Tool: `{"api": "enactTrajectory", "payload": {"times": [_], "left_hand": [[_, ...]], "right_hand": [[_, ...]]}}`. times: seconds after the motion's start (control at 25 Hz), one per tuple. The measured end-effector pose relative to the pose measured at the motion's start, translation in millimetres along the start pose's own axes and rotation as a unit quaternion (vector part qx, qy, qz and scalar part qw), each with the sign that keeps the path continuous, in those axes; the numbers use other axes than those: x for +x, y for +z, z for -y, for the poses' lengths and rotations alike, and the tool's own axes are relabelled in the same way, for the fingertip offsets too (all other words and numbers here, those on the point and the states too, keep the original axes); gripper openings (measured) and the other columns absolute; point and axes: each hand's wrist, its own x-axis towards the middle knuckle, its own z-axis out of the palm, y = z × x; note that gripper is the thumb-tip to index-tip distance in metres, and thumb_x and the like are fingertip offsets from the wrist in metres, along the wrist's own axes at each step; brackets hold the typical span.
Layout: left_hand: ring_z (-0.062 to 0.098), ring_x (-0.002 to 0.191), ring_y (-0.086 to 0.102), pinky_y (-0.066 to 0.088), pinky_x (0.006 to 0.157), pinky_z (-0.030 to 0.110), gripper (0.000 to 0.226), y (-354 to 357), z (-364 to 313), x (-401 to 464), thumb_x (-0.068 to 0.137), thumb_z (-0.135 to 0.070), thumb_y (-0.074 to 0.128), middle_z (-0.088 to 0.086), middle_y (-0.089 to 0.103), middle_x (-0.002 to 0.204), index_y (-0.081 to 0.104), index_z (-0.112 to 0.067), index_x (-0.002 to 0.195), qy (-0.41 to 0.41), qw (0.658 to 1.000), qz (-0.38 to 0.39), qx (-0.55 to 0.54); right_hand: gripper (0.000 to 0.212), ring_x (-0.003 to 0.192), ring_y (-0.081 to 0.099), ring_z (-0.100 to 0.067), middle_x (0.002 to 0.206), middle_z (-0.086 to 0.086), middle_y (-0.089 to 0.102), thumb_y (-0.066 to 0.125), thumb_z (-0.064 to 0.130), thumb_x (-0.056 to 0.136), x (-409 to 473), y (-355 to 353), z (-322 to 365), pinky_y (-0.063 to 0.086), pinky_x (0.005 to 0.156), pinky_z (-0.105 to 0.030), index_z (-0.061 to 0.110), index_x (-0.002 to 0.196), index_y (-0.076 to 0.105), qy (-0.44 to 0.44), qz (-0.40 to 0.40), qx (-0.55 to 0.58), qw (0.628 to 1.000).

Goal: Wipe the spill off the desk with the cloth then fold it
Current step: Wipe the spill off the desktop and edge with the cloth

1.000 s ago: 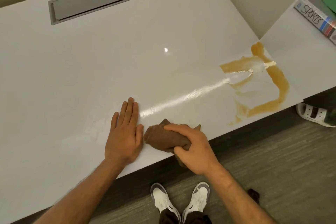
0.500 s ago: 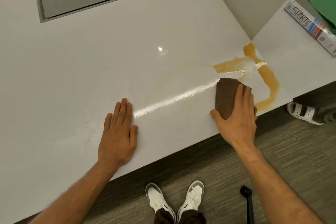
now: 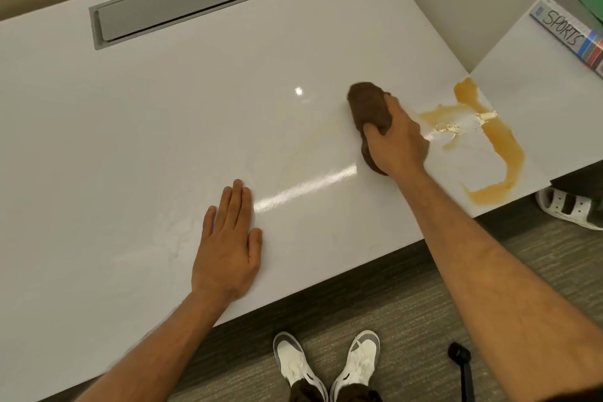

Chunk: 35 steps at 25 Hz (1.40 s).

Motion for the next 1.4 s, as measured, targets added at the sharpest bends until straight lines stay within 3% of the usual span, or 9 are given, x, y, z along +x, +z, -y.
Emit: {"api": "enactTrajectory", "payload": {"times": [0.16, 0.28, 0.48, 0.56, 0.68, 0.8, 1.0, 1.16, 1.4], "left_hand": [[0.01, 0.16, -0.011, 0.002, 0.13, 0.041, 0.067, 1.3, 2.2, 0.5, 0.106, -0.04, 0.021, -0.006, -0.009, 0.174, -0.002, -0.021, 0.166, 0.003, 1.0, -0.002, -0.002], [0.009, 0.159, -0.011, 0.002, 0.13, 0.041, 0.066, 2.1, 3.6, 0.9, 0.107, -0.04, 0.022, -0.007, -0.011, 0.173, -0.004, -0.022, 0.165, 0.006, 1.0, -0.002, -0.006], [0.008, 0.159, -0.012, 0.001, 0.13, 0.041, 0.066, 0.6, 4.8, 1.0, 0.106, -0.038, 0.02, -0.007, -0.012, 0.173, -0.005, -0.021, 0.165, 0.009, 1.0, 0.005, -0.007], [0.009, 0.159, -0.012, 0.002, 0.13, 0.042, 0.068, 0.4, 3.7, 1.1, 0.105, -0.036, 0.022, -0.005, -0.01, 0.173, -0.004, -0.02, 0.165, 0.009, 1.0, 0.004, -0.009], [0.01, 0.159, -0.011, 0.002, 0.13, 0.042, 0.068, -1.0, 3.0, 0.4, 0.104, -0.037, 0.02, -0.005, -0.01, 0.173, -0.003, -0.019, 0.165, 0.006, 1.0, 0.003, -0.005], [0.011, 0.16, -0.011, 0.003, 0.13, 0.043, 0.067, -2.0, 1.3, -0.3, 0.105, -0.039, 0.019, -0.004, -0.009, 0.173, -0.002, -0.019, 0.165, 0.003, 1.0, 0.007, -0.012], [0.01, 0.159, -0.012, 0.003, 0.13, 0.043, 0.067, -4.1, -1.4, 0.0, 0.104, -0.038, 0.02, -0.004, -0.01, 0.173, -0.001, -0.018, 0.165, 0.0, 1.0, 0.012, -0.013], [0.011, 0.16, -0.011, 0.003, 0.13, 0.042, 0.068, -2.8, -0.7, -0.6, 0.104, -0.038, 0.02, -0.004, -0.009, 0.174, -0.001, -0.018, 0.166, -0.001, 1.0, 0.013, -0.007], [0.012, 0.16, -0.01, 0.001, 0.13, 0.041, 0.068, -2.7, -0.9, -0.5, 0.104, -0.039, 0.019, -0.004, -0.01, 0.174, -0.002, -0.018, 0.165, -0.004, 1.0, 0.015, -0.004]], "right_hand": [[0.067, 0.133, 0.048, -0.023, 0.152, 0.004, 0.048, 0.066, 0.021, 0.086, -11.5, 30.2, 26.2, 0.016, 0.093, -0.01, 0.028, 0.149, 0.044, -0.168, 0.175, -0.032, 0.97], [0.07, 0.139, 0.043, -0.019, 0.153, 0.001, 0.047, 0.069, 0.014, 0.08, -51.8, 42.9, 31.2, 0.019, 0.12, -0.028, 0.022, 0.147, 0.049, -0.259, 0.262, 0.006, 0.93], [0.071, 0.149, 0.025, -0.007, 0.159, 0.019, 0.031, 0.066, 0.027, 0.083, -129.6, 14.8, -3.8, 0.022, 0.116, -0.028, 0.039, 0.149, 0.042, -0.278, 0.291, -0.013, 0.916], [0.067, 0.142, 0.037, -0.001, 0.152, 0.027, 0.039, 0.066, 0.028, 0.081, -154.9, -4.8, -20.9, 0.034, 0.113, -0.027, 0.047, 0.143, 0.046, -0.251, 0.295, 0.01, 0.922], [0.057, 0.1, 0.068, -0.001, 0.112, 0.022, 0.072, 0.065, 0.019, 0.077, -158.3, -41.1, -23.8, 0.053, 0.083, -0.018, 0.057, 0.119, 0.063, -0.093, 0.26, 0.208, 0.938], [0.043, 0.095, 0.07, -0.004, 0.102, 0.015, 0.075, 0.066, 0.019, 0.08, -114.5, -75.1, -18.8, 0.054, 0.076, -0.014, 0.051, 0.108, 0.07, -0.038, 0.104, 0.292, 0.95], [0.049, 0.118, 0.06, -0.008, 0.126, 0.016, 0.065, 0.058, 0.031, 0.09, -32.3, -75.2, -24.4, 0.05, 0.099, -0.026, 0.036, 0.138, 0.053, -0.011, -0.045, 0.123, 0.991], [0.08, 0.151, 0.017, -0.035, 0.166, -0.011, 0.018, 0.055, 0.045, 0.096, -10.9, -25.1, -38.3, 0.017, 0.122, -0.051, 0.014, 0.159, 0.015, 0.066, -0.027, -0.09, 0.993], [0.087, 0.146, 0.03, -0.032, 0.161, -0.004, 0.03, 0.068, 0.044, 0.081, 40.6, 3.8, -8.7, 0.027, 0.117, -0.051, 0.019, 0.154, 0.028, -0.021, 0.036, -0.085, 0.995]]}}
